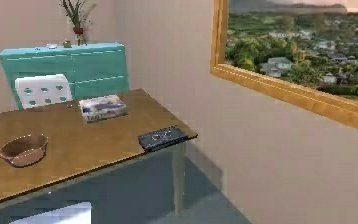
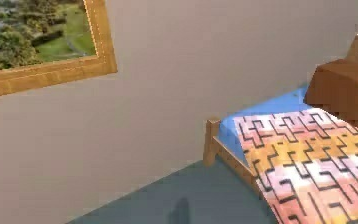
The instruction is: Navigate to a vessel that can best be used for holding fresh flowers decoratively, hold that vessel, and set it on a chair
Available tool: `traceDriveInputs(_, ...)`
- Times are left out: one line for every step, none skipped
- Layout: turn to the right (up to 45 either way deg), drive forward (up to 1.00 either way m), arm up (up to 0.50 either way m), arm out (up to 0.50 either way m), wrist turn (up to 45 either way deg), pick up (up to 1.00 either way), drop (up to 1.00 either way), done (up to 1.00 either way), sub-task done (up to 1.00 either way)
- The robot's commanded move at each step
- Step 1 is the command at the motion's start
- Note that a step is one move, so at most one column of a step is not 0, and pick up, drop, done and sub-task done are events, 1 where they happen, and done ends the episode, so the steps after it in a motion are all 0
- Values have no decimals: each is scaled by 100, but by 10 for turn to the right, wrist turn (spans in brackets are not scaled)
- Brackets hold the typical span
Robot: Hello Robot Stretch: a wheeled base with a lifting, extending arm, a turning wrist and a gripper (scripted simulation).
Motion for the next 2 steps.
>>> traceDriveInputs(-450,0,0,0,0,0,0,0,0)
traceDriveInputs(-450,0,0,0,0,0,0,0,0)
